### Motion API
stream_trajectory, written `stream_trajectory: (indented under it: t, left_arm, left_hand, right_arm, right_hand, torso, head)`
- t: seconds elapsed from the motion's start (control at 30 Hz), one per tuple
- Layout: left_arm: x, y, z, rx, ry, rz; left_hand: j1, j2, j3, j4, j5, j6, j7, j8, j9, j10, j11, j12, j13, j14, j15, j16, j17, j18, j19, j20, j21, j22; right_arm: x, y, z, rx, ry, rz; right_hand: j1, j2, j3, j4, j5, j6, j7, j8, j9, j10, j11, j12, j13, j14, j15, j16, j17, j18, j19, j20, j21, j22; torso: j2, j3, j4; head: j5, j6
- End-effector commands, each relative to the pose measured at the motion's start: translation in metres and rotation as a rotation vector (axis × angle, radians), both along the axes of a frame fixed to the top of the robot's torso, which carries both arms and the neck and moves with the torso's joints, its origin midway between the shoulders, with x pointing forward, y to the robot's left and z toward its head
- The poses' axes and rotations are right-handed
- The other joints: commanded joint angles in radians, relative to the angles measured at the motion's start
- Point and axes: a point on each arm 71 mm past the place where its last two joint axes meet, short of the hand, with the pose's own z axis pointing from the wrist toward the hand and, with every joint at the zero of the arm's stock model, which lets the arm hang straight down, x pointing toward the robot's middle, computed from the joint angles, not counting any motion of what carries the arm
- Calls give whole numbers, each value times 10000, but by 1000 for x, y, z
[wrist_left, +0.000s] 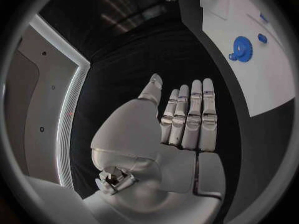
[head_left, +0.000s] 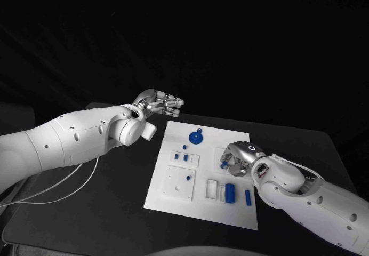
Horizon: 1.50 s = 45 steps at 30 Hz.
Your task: Assemble the parts on the task board
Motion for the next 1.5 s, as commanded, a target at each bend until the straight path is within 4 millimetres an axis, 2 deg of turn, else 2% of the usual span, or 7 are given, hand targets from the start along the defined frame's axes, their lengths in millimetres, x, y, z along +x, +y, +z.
stream_trajectory:
  t: [0.03,0.53,0.73,0.9,1.23,1.4,1.5]
  left_arm:
    - [0,-1,0,-86,30,-135]
    - [2,3,0,-45,18,-23]
    - [2,3,0,-37,20,-6]
    - [3,4,0,-28,24,16]
    - [5,0,-2,-24,31,-12]
    - [6,-3,-2,-24,36,-37]
    - [8,-6,-3,-30,53,-69]
  left_hand:
    - [-20,68,17,5,5,-77,-7,4,1,-41,-15,-5,-6,-54,25,-36,7,79,61,-6,55,-11]
    - [-4,74,32,26,4,-83,-6,3,0,-47,-15,-4,-5,-58,26,-36,8,81,57,-4,56,-12]
    - [-4,74,32,26,4,-83,-6,3,0,-47,-15,-4,-5,-58,26,-36,8,81,57,-4,56,-12]
    - [-4,74,32,26,4,-83,-6,3,0,-47,-15,-4,-5,-58,26,-36,8,81,57,-4,56,-12]
    - [9,85,47,17,6,-80,-10,6,1,-46,-15,-5,-5,-61,27,-36,10,82,54,-2,55,-12]
    - [9,85,47,17,6,-80,-10,6,1,-46,-15,-5,-5,-61,27,-36,10,82,54,-2,55,-12]
    - [20,104,59,15,6,-79,-9,5,1,-47,-17,-6,-6,-58,26,-36,11,82,54,-4,56,-12]
  right_arm:
    - [-1,1,2,-177,-355,-29]
    - [-7,3,17,476,-934,66]
    - [-8,6,34,889,-1035,82]
    - [-12,13,48,1194,-1207,298]
    - [-23,45,53,1541,-1674,1147]
    - [-32,68,45,1660,-1627,1682]
    - [-38,83,39,1751,-1543,2011]
  right_hand:
    - [4,164,142,-64,31,150,-38,30,27,233,-91,67,37,8,-101,24,15,119,285,-118,97,86]
    - [-85,151,231,-58,6,266,-77,28,38,358,-141,67,38,109,-138,-22,54,79,306,-165,155,251]
    - [-86,151,228,-47,6,285,-83,28,37,374,-148,65,38,126,-147,-39,67,72,312,-176,153,274]
    - [-85,156,230,-48,7,278,-82,25,35,369,-145,63,37,127,-147,-48,72,76,310,-179,149,281]
    - [-49,145,202,5,-3,294,-86,24,33,377,-150,62,35,125,-149,-98,90,50,287,-184,109,310]
    - [-35,154,175,9,-3,295,-85,26,32,373,-150,64,36,135,-148,-112,101,46,301,-183,96,322]
    - [-30,159,158,9,-4,296,-85,26,31,374,-151,63,36,141,-147,-115,107,44,307,-182,91,327]
  torso:
    - [-4,6,-8]
    - [-1,6,-8]
    - [-1,8,-2]
    - [-7,-8,-21]
    - [-21,-6,27]
    - [-5,-8,37]
    - [-5,1,38]
  head:
    - [6,-6]
    - [20,-11]
    - [48,-30]
    - [87,-10]
    - [144,-9]
    - [237,5]
    - [352,-3]
